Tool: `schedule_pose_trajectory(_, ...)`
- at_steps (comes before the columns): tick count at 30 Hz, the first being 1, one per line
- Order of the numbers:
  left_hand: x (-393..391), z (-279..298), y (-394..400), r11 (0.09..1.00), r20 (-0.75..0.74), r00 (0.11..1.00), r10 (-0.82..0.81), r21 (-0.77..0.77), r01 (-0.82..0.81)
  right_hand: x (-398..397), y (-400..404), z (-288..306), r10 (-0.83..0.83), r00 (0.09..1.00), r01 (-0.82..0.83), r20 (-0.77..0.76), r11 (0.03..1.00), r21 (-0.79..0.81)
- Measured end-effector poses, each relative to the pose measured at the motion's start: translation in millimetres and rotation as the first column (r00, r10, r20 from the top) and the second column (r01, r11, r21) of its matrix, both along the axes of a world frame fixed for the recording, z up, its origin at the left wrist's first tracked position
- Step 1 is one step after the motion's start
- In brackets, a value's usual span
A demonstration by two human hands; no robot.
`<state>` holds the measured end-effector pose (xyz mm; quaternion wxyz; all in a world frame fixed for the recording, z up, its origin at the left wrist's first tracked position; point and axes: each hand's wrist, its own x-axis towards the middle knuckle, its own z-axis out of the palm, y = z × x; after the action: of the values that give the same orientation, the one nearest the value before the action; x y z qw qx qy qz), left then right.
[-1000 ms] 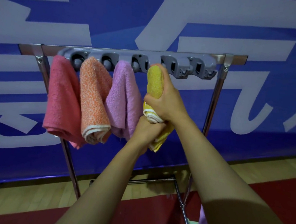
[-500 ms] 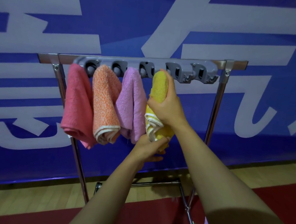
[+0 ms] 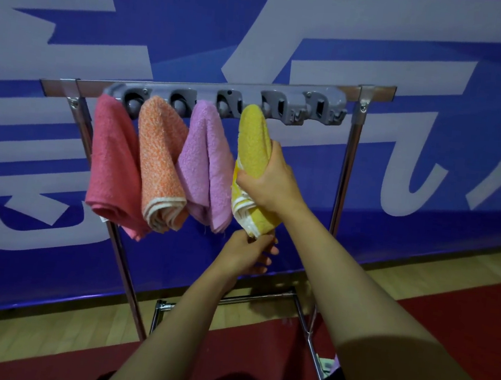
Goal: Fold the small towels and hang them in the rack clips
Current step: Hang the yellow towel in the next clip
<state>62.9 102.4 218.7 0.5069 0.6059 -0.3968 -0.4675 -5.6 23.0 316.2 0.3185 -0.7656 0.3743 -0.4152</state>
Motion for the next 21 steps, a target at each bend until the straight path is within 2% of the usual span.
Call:
schedule_pose_trajectory(4,1,0,3,1.000,0.009,1.000,-0.006,0.031,0.006,-4,6,-4,0.011,0.999,-0.013,0.031,0.999,0.036)
schedule_pose_trajectory(9,0,-6,13,0.992,0.037,0.994,-0.099,0.088,0.096,-12,15,-18,0.039,0.999,-0.041,0.028,0.996,0.078)
schedule_pose_trajectory(15,3,-21,18,0.984,0.066,0.988,-0.142,0.114,0.134,-32,16,-31,0.182,0.983,-0.178,-0.015,0.973,0.146)
schedule_pose_trajectory(21,8,-50,21,0.973,0.111,0.975,-0.192,0.148,0.175,-71,4,-84,0.280,0.960,-0.260,-0.030,0.924,0.281)
